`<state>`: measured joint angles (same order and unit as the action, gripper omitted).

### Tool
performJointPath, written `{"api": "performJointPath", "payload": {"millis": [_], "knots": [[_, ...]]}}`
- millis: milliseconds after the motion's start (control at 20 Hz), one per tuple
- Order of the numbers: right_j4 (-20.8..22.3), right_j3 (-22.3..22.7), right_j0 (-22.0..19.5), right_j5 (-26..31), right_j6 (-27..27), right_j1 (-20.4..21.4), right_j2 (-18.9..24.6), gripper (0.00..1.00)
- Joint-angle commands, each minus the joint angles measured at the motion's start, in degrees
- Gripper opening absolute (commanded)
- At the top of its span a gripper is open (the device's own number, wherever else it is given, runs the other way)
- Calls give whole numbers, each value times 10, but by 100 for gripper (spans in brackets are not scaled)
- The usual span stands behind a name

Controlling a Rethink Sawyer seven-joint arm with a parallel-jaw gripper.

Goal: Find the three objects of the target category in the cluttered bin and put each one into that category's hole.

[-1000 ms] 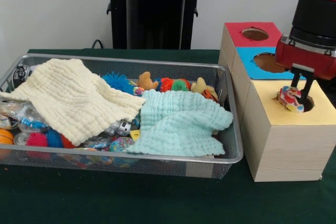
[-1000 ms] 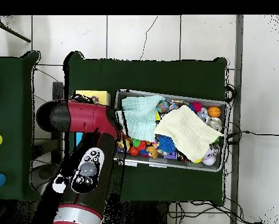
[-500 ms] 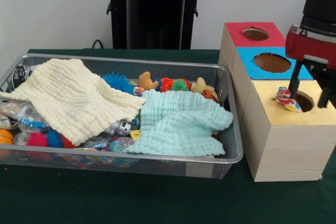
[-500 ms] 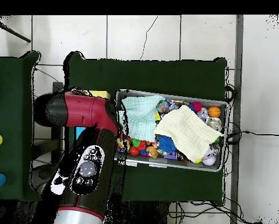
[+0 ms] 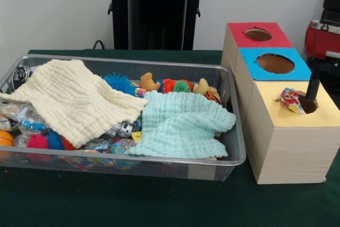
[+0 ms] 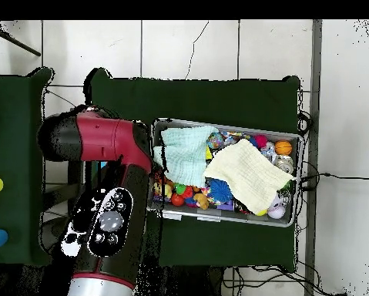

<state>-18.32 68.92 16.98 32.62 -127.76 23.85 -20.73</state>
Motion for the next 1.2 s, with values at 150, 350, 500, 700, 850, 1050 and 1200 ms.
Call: {"api": "performJointPath", "payload": {"millis": [150,350,500,700,850,1050,1200], "knots": [[19,-5,-3,108,-69,-3,12,100],[38,-12,2,166,-60,1,-15,100],[50,-9,2,171,-52,-1,-27,100],[66,-5,-1,180,-45,3,-39,100],[68,6,-1,159,-47,9,-30,100],[48,58,-9,112,-61,13,8,100],[59,56,-2,108,-66,11,-5,100]]}}
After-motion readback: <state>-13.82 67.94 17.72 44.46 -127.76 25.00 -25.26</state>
